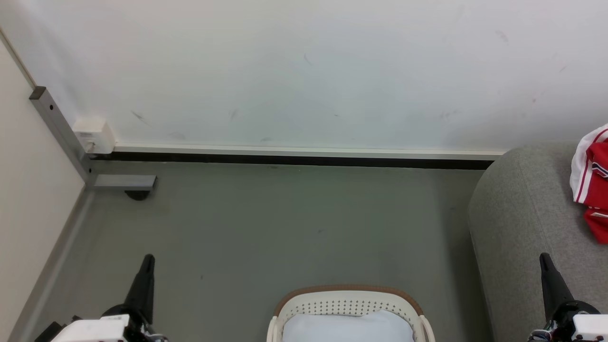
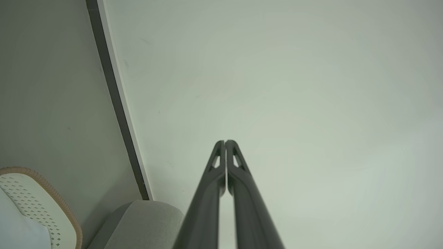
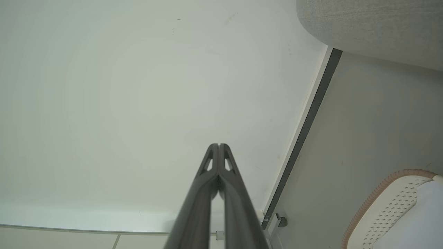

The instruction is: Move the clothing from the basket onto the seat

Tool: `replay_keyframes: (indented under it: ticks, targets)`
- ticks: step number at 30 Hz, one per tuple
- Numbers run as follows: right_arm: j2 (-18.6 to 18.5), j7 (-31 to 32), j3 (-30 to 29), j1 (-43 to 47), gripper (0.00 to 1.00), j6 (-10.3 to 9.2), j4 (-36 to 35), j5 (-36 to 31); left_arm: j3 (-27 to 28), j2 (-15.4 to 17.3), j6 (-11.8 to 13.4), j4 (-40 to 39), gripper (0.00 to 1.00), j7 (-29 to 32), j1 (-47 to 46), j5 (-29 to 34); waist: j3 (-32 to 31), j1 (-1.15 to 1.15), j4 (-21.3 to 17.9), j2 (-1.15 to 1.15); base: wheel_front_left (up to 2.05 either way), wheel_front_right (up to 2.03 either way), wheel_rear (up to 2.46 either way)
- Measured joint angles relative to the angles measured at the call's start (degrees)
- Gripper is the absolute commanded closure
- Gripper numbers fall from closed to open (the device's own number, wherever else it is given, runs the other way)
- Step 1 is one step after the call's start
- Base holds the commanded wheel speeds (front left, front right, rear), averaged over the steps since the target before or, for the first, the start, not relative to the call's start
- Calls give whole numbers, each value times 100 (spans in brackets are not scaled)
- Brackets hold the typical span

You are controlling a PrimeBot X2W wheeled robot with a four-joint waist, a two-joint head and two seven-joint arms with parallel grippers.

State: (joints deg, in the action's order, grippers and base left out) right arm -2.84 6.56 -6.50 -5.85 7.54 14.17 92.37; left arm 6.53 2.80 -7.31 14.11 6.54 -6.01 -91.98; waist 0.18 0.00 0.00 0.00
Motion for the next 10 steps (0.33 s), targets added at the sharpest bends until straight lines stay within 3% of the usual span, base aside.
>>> replay_keyframes:
  ticks: [10]
  targets:
    - [0, 0, 0, 0, 100, 0, 0, 0, 0, 0, 0, 0, 100, 0, 0, 0, 0, 0, 0, 0, 0, 0, 0]
